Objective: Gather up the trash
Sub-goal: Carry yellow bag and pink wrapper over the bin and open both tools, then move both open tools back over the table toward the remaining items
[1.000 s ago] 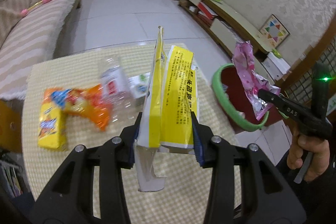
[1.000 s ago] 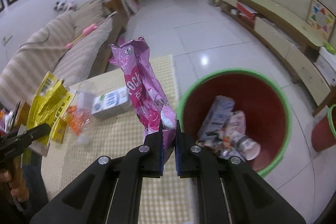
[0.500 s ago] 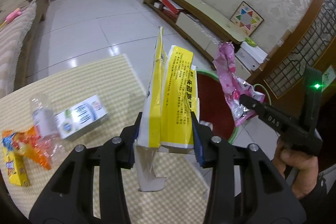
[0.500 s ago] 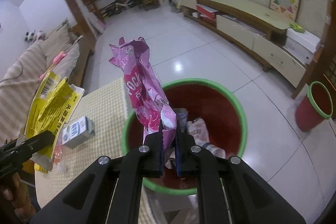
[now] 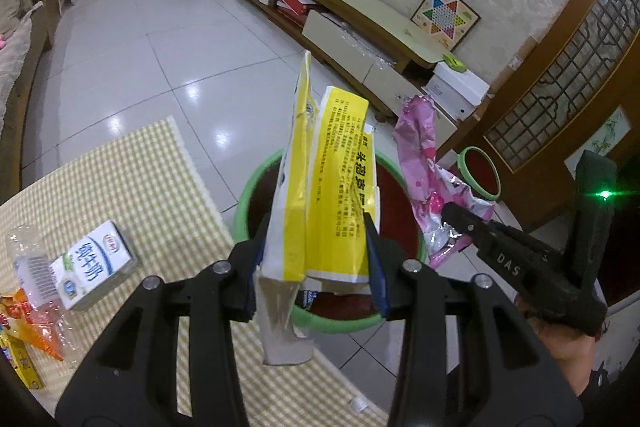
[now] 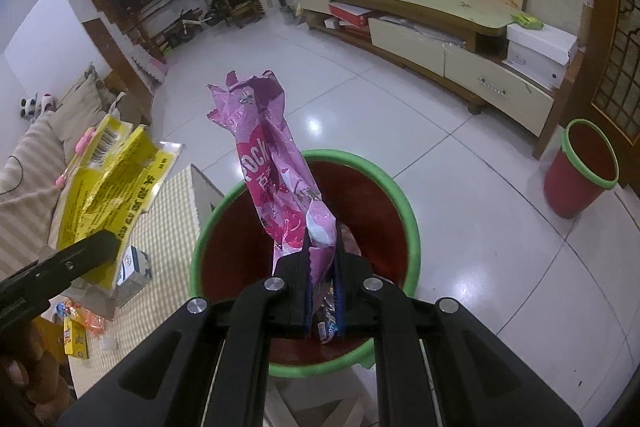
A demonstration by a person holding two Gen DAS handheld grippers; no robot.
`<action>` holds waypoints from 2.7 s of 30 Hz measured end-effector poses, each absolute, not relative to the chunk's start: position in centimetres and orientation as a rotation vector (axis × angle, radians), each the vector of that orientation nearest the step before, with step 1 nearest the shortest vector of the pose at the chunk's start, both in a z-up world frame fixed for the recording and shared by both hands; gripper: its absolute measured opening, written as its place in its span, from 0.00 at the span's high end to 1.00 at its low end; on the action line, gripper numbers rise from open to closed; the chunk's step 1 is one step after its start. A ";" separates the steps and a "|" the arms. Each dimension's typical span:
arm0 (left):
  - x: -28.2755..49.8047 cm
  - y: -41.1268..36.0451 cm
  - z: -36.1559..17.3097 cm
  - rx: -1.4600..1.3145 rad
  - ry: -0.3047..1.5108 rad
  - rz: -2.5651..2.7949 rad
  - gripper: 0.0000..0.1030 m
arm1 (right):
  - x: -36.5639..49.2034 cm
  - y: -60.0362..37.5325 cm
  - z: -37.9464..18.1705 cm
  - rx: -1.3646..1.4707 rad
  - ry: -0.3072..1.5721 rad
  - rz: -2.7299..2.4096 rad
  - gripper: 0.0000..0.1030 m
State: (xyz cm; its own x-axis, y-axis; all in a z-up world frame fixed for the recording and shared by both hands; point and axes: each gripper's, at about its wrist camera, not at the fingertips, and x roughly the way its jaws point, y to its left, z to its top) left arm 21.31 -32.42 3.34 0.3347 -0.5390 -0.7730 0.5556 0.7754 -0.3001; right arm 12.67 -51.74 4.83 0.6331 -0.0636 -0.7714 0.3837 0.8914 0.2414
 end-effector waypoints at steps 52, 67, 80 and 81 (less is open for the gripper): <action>16.3 -14.6 5.7 -0.098 0.889 -0.344 0.05 | 14.2 -41.1 6.8 0.245 0.697 -0.045 0.07; 12.5 -3.3 3.9 -0.118 0.902 -0.229 0.05 | 15.1 -33.1 4.0 0.133 0.859 0.136 0.07; 12.0 2.9 1.5 -0.192 0.930 -0.139 0.05 | 15.3 -26.3 1.9 -0.010 0.903 0.235 0.07; 12.1 3.2 1.2 -0.194 0.934 -0.134 0.05 | 15.2 -25.7 1.8 -0.016 0.905 0.241 0.07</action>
State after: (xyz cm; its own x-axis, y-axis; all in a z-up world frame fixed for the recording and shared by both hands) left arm 12.14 3.21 1.23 0.5879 -0.1977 -0.7844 0.0302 0.9744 -0.2230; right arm 15.25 -25.72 1.81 0.5926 0.2001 -0.7802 -0.2137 0.9730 0.0872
